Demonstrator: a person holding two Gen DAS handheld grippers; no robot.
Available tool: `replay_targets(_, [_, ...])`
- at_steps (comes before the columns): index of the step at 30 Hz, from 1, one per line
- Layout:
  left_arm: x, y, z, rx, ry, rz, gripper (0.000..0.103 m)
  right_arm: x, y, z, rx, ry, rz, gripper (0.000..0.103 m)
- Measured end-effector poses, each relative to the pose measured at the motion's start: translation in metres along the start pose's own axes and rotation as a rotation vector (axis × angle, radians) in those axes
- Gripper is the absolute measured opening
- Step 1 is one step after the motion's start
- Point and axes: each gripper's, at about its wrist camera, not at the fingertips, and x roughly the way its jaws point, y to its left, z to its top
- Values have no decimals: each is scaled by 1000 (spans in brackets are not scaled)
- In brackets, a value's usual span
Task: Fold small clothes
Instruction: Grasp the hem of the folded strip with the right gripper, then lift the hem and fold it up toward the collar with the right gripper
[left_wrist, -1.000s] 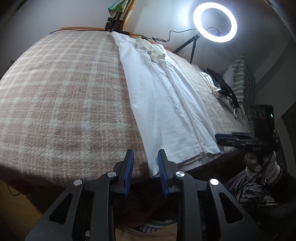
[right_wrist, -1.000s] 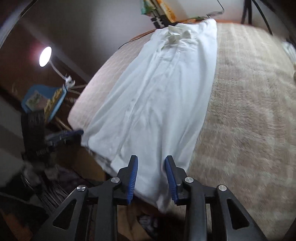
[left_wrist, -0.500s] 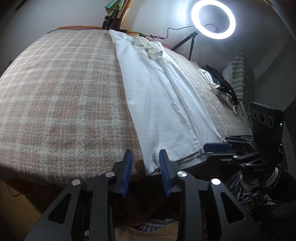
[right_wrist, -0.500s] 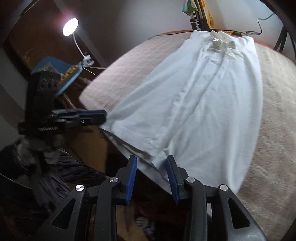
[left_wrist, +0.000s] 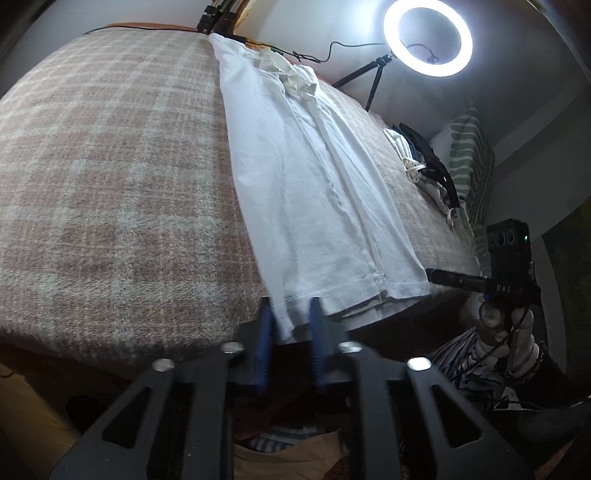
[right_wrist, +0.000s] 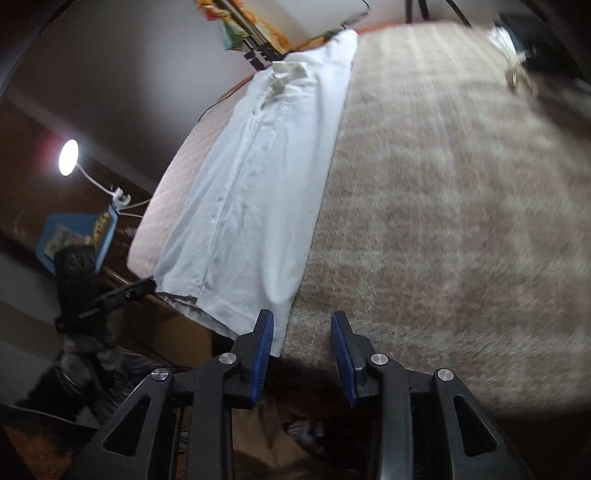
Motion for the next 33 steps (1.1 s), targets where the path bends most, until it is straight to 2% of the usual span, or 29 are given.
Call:
replay_targets(3, [0,1,-1,2,-6,-6,6,12,7,0,-7,31,51,29])
replay_targets(7, [-5,-1,0,4,-27,-15,4,22,10,4,-2,54,82,6])
replay_targets(8, [-7,-1,0,4,-34,-19,4,23,7,4,22,53,100,4])
replay_targets(12, [-15,4,7,-44,-70,-79,4,11,-5,7,92,9,178,2])
replay_targets(17, [-22,-1,28,-27,-117,-89,4,-1,1,25,104,-46,217,2])
replay_targets(25, [-19,-3,87,-4,-211,-76,4,-6,3,80,90,-110,209,2])
replay_targets(28, [-7,0,113,-2,-224,-52,4,0,-2,107,99,-126,211,2])
replay_targets(33, [17,11,140,-23,-211,-22,4,21,-19,139,139,-121,161,2])
